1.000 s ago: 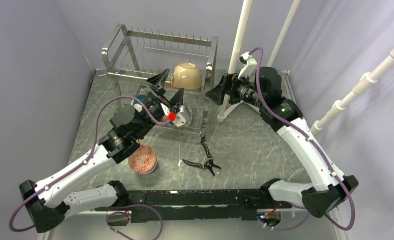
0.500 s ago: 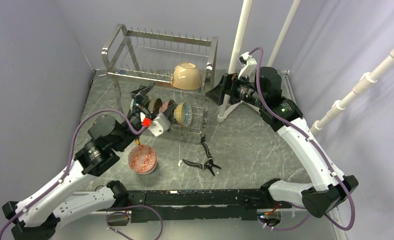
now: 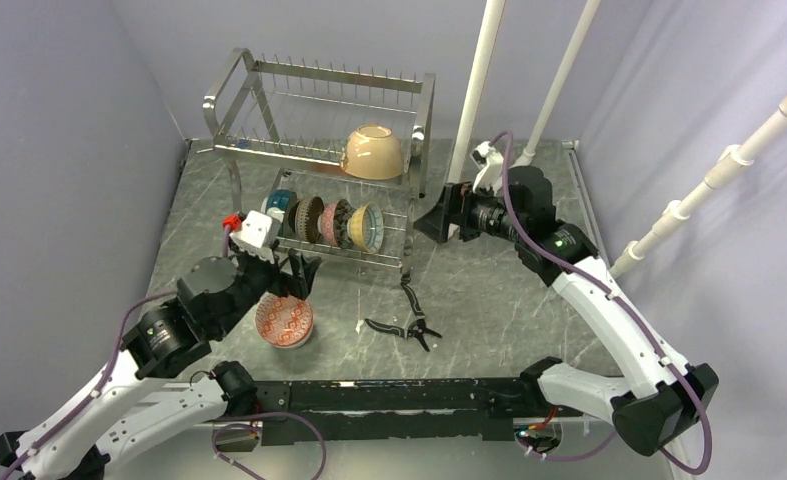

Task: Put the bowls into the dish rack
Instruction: Move the bowl to the center of the board.

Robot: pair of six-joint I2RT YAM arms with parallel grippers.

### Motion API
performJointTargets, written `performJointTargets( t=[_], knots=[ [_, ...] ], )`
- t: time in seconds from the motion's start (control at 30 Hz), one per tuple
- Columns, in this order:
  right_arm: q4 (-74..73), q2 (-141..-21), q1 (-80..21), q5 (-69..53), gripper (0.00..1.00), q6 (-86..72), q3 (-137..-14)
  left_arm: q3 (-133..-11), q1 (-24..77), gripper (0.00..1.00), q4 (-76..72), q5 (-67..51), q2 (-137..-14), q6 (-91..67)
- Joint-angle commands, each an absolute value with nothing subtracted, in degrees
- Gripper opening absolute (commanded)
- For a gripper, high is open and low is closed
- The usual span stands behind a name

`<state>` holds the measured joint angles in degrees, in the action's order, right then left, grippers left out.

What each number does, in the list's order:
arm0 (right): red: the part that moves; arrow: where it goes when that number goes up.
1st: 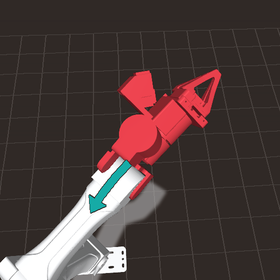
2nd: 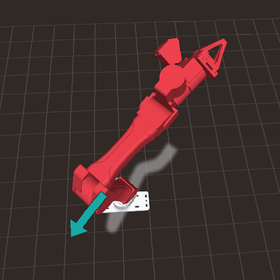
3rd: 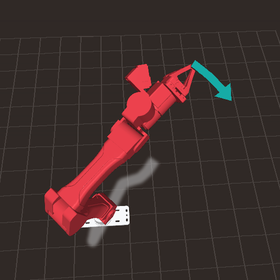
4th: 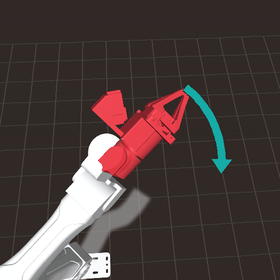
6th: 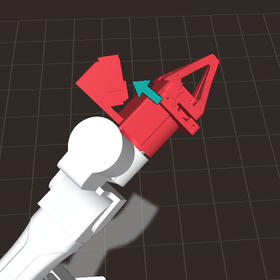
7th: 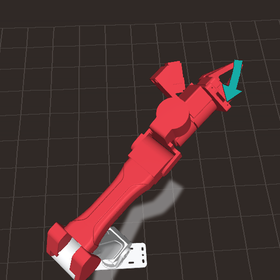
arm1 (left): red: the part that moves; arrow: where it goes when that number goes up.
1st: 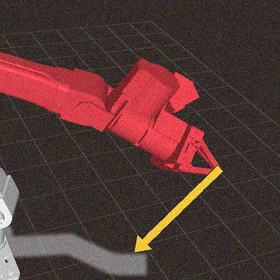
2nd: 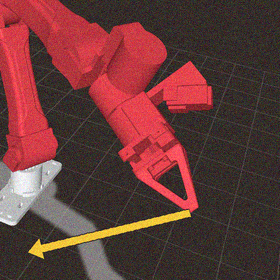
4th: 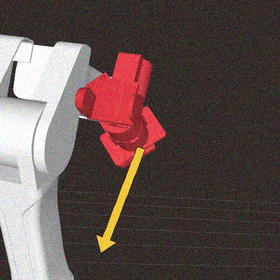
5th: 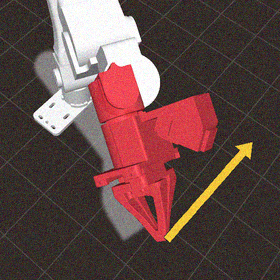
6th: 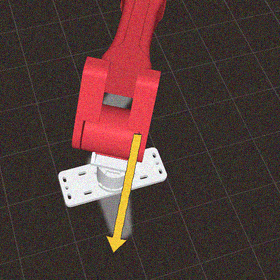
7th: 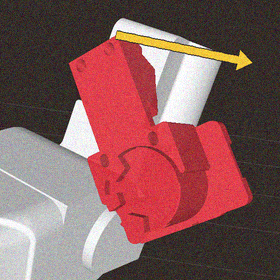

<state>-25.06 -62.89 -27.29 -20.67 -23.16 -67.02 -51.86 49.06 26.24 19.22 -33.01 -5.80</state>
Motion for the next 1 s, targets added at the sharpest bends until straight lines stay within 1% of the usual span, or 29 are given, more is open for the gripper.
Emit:
performJointTargets(
  t=[0.0,0.1,0.2,0.43,0.5,0.67,0.73,0.83,0.97],
  knots=[
    [-22.0,-61.0,-27.1,-23.3,0.93,-24.7,-62.6,-50.2,49.2,0.94,40.2,28.8,-34.4,-34.8],
    [-21.3,-60.6,-27.1,-23.6,0.93,-25.3,-60.0,-48.8,49.2,0.94,45.2,29.7,-35.6,-42.9],
    [-20.9,-60.4,-27.1,-23.5,0.93,-25.7,-58.3,-47.7,49.2,0.94,47.4,28.7,-37.3,-45.3],
    [-20.2,-60.6,-27.1,-24.5,0.93,-26.3,-54.5,-49.0,47.5,0.94,56.1,31.3,-43.7,-52.0],
    [-19.3,-60.6,-27.2,-24.9,0.93,-26.9,-52.9,-48.2,44.5,0.94,57.1,28.5,-45.0,-52.4],
    [-18.1,-60.3,-27.2,-25.5,0.93,-27.6,-49.9,-45.2,31.2,0.94,55.1,17.2,-46.1,-49.3],
    [-18.3,-60.2,-27.2,-25.3,0.92,-27.5,-49.1,-44.8,27.7,0.94,54.9,14.6,-46.2,-48.7],
    [-18.4,-60.2,-27.2,-25.4,0.93,-27.4,-48.5,-45.2,25.3,0.93,55.2,12.8,-48.1,-49.0],
    [-18.2,-60.3,-27.2,-25.3,0.93,-27.4,-48.0,-45.1,23.4,0.88,57.2,12.7,-51.0,-51.7]
  ],
)
